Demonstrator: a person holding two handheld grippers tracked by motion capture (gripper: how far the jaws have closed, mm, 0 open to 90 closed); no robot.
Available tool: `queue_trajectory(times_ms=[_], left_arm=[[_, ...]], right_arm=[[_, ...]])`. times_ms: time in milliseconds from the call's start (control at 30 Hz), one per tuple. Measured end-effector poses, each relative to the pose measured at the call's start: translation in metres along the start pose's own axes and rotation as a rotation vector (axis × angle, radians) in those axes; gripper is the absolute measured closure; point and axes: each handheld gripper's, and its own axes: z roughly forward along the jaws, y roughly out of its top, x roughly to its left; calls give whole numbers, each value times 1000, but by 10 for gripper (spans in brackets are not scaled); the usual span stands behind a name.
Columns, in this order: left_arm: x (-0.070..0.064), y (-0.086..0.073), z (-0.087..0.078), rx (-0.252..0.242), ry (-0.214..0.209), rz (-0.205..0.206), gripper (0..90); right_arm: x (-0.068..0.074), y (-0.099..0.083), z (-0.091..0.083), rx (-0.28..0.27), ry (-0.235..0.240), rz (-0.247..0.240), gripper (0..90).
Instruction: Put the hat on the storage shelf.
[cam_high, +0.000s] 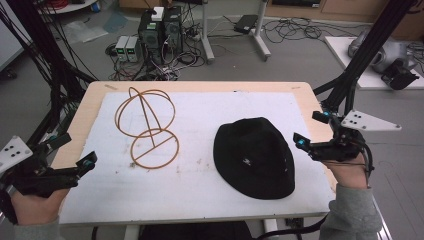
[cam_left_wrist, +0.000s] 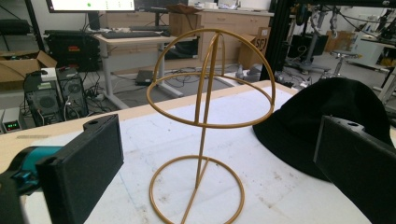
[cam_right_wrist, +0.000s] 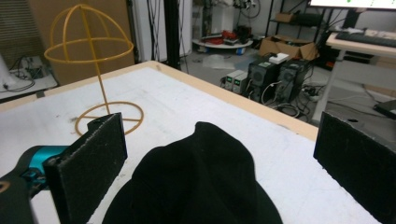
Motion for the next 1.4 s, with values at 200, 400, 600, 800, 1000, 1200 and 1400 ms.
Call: queue_trajectory(times_ms=[200, 400, 600, 800, 1000, 1200, 1400], left_arm=[[-2, -3, -2, 11, 3, 0, 17], [-3, -4, -2, 18, -5, 3, 17], [-4, -6, -1, 28, -12, -1, 17], [-4, -7, -1, 37, -7, 2, 17], [-5, -6, -4, 31, -5, 4, 17], [-5, -7, -4, 36, -3, 3, 17], [-4, -8, -3, 38, -3, -1, 17]], right_arm=[[3, -4, 28, 64, 35, -4, 17], [5, -4, 47, 102, 47, -8, 17], [4, -3, 64, 116, 57, 2, 17], [1, -6, 76, 165, 70, 10, 22], [0, -9, 82, 171, 84, 14, 45], [0, -12, 91, 201, 86, 21, 73], [-3, -16, 92, 219, 115, 35, 230]])
